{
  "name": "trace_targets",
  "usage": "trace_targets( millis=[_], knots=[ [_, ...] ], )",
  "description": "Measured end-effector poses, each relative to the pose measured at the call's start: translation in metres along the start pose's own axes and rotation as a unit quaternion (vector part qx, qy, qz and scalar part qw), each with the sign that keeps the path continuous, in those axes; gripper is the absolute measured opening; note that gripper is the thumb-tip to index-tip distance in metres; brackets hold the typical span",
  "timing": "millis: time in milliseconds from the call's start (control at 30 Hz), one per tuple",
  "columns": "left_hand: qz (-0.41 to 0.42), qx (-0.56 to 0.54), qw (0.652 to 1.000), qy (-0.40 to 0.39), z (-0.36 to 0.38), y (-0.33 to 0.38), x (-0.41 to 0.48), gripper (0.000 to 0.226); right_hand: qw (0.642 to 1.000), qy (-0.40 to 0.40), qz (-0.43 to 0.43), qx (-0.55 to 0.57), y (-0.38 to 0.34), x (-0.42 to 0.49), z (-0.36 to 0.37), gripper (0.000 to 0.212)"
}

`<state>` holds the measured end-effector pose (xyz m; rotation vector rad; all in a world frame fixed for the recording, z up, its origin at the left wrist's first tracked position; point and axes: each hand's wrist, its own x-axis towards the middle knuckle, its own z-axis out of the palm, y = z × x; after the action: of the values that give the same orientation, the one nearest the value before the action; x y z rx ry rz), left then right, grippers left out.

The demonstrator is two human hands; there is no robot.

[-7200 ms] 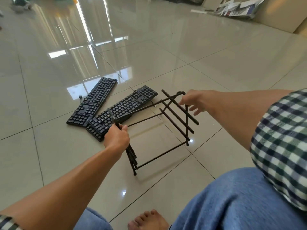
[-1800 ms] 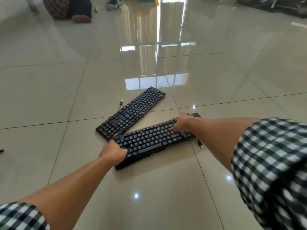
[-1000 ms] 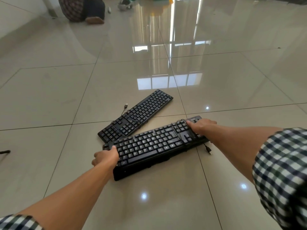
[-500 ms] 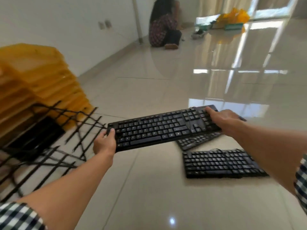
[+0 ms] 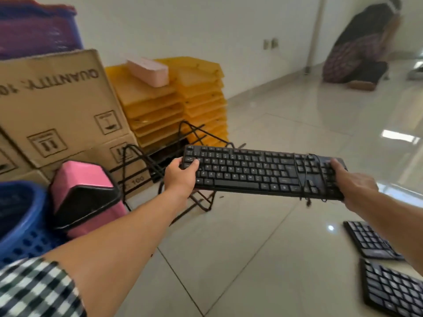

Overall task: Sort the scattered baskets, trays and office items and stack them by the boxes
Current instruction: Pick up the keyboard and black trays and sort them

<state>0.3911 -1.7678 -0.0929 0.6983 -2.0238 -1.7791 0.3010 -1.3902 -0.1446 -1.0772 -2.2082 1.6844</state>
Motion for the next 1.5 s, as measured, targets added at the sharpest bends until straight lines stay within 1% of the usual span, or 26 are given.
trace_targets(
  millis=[67, 133, 233, 300, 333, 400, 500, 567, 667, 767, 867, 900, 933, 1000, 1033, 1100, 1167, 1200, 1233, 1300, 1367, 1433, 1500],
  knots=[
    [-0.017, -0.045, 0.998, 0.034, -0.016, 0.003, 0.009, 0.023, 0.999, -0.033, 0.008, 0.014, -0.003, -0.006, 0.021, 0.077],
    [-0.042, -0.127, 0.990, 0.055, -0.031, 0.002, 0.009, 0.017, 0.996, -0.079, 0.021, 0.030, -0.008, -0.014, 0.039, 0.074],
    [-0.074, -0.240, 0.964, 0.089, -0.049, 0.001, -0.004, 0.014, 0.988, -0.133, 0.028, 0.080, -0.020, -0.028, 0.062, 0.059],
    [-0.084, -0.292, 0.946, 0.111, -0.058, 0.008, -0.012, 0.018, 0.976, -0.181, 0.035, 0.115, -0.029, -0.043, 0.077, 0.052],
    [-0.089, -0.311, 0.940, 0.110, -0.060, 0.014, -0.015, 0.021, 0.971, -0.202, 0.033, 0.125, -0.035, -0.051, 0.083, 0.052],
    [-0.100, -0.337, 0.931, 0.100, -0.059, 0.023, -0.019, 0.022, 0.963, -0.228, 0.024, 0.142, -0.050, -0.065, 0.093, 0.052],
    [-0.126, -0.333, 0.930, 0.093, -0.055, 0.027, -0.019, 0.015, 0.960, -0.239, 0.007, 0.149, -0.075, -0.090, 0.100, 0.044],
    [-0.146, -0.326, 0.927, 0.110, -0.063, 0.031, -0.018, 0.014, 0.960, -0.240, -0.006, 0.141, -0.090, -0.108, 0.104, 0.041],
    [-0.165, -0.328, 0.919, 0.146, -0.091, 0.055, -0.015, 0.025, 0.958, -0.257, -0.006, 0.124, -0.113, -0.136, 0.106, 0.039],
    [-0.180, -0.322, 0.913, 0.177, -0.127, 0.104, -0.015, 0.026, 0.950, -0.295, 0.017, 0.101, -0.160, -0.173, 0.098, 0.036],
    [-0.197, -0.316, 0.905, 0.207, -0.161, 0.179, -0.016, 0.017, 0.934, -0.339, 0.040, 0.108, -0.231, -0.213, 0.079, 0.031],
    [-0.204, -0.321, 0.900, 0.214, -0.173, 0.207, -0.017, 0.014, 0.921, -0.365, 0.053, 0.127, -0.257, -0.227, 0.072, 0.036],
    [-0.210, -0.328, 0.895, 0.217, -0.185, 0.236, -0.018, 0.015, 0.904, -0.392, 0.074, 0.154, -0.282, -0.240, 0.064, 0.048],
    [-0.217, -0.339, 0.887, 0.228, -0.211, 0.293, -0.020, 0.028, 0.866, -0.429, 0.127, 0.224, -0.330, -0.263, 0.052, 0.074],
    [-0.221, -0.341, 0.884, 0.230, -0.223, 0.320, -0.021, 0.032, 0.846, -0.436, 0.155, 0.264, -0.352, -0.275, 0.047, 0.082],
    [-0.226, -0.345, 0.881, 0.230, -0.245, 0.371, -0.023, 0.035, 0.805, -0.450, 0.206, 0.329, -0.396, -0.303, 0.041, 0.093],
    [-0.237, -0.353, 0.875, 0.231, -0.266, 0.417, -0.025, 0.037, 0.771, -0.463, 0.244, 0.362, -0.437, -0.334, 0.035, 0.103],
    [-0.241, -0.362, 0.870, 0.233, -0.278, 0.438, -0.026, 0.038, 0.758, -0.472, 0.256, 0.370, -0.456, -0.350, 0.034, 0.106],
    [-0.248, -0.364, 0.867, 0.234, -0.289, 0.456, -0.028, 0.038, 0.754, -0.479, 0.258, 0.369, -0.472, -0.366, 0.031, 0.107],
    [-0.267, -0.375, 0.856, 0.235, -0.313, 0.488, -0.034, 0.036, 0.755, -0.504, 0.234, 0.349, -0.493, -0.395, 0.028, 0.104],
    [-0.274, -0.390, 0.848, 0.232, -0.347, 0.522, -0.039, 0.030, 0.753, -0.533, 0.229, 0.312, -0.516, -0.434, 0.030, 0.092],
    [-0.268, -0.401, 0.844, 0.235, -0.366, 0.546, -0.041, 0.025, 0.761, -0.541, 0.209, 0.289, -0.533, -0.464, 0.034, 0.077],
    [-0.260, -0.404, 0.841, 0.249, -0.394, 0.570, -0.040, 0.024, 0.767, -0.549, 0.196, 0.268, -0.555, -0.507, 0.046, 0.069]
  ],
)
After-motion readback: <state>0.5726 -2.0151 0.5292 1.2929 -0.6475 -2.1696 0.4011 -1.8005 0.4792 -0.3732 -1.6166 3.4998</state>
